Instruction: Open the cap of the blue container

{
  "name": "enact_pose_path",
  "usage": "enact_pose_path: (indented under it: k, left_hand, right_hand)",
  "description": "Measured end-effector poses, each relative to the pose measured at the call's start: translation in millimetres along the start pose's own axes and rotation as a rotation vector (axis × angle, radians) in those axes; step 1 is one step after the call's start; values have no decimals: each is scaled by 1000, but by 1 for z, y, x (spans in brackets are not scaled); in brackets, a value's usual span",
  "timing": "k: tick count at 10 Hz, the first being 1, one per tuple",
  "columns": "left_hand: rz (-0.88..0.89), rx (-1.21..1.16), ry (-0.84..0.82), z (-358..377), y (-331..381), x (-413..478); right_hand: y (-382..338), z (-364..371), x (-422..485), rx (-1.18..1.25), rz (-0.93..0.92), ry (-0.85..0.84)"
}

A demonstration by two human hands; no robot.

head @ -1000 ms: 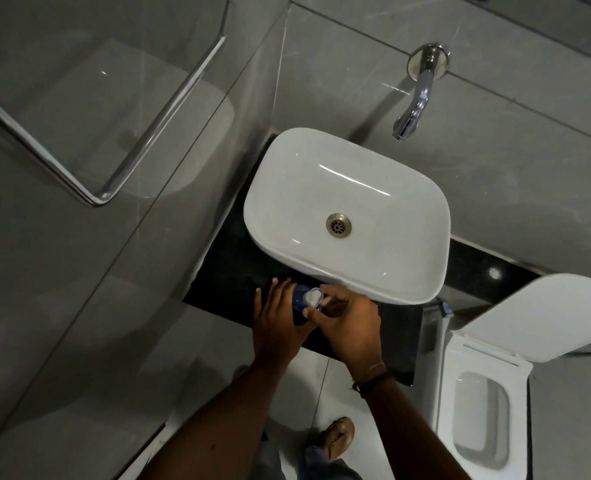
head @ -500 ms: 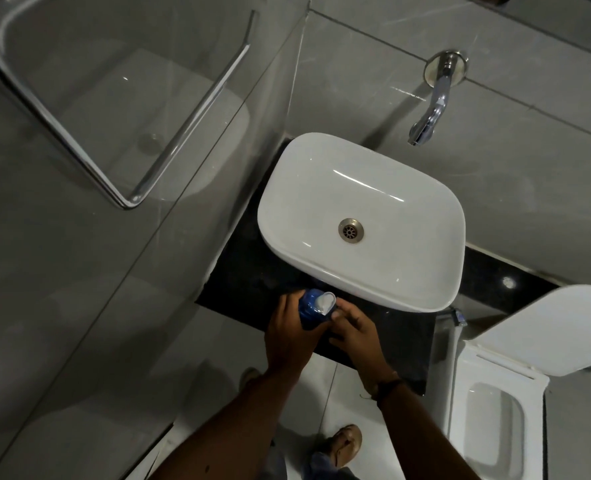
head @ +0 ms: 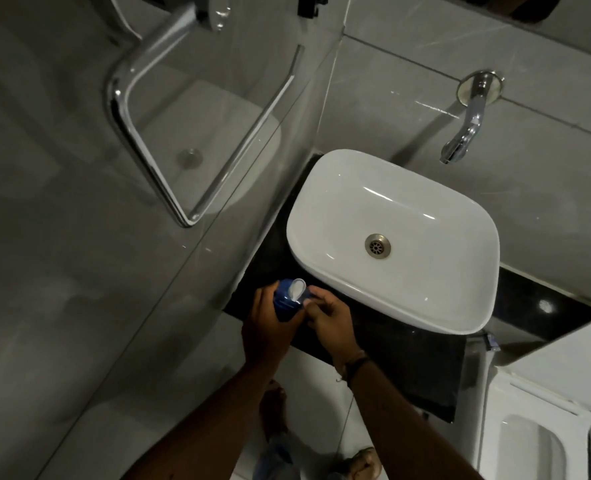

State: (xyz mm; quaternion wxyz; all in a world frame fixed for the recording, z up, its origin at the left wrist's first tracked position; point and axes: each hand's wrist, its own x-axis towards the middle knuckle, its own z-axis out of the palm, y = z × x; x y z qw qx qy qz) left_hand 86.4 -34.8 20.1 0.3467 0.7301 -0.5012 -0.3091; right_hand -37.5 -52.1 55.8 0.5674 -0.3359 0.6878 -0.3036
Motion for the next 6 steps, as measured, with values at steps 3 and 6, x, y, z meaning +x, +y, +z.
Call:
enact_pose_path:
  k: [3,6]
  left_hand:
    - [-54,-11,-25,-9,-17,13]
    - [-4,117,35,-16,-14,-6]
  right_hand:
    - [3,24,13,0,9,13]
    - [-4,16,-14,88,1,61]
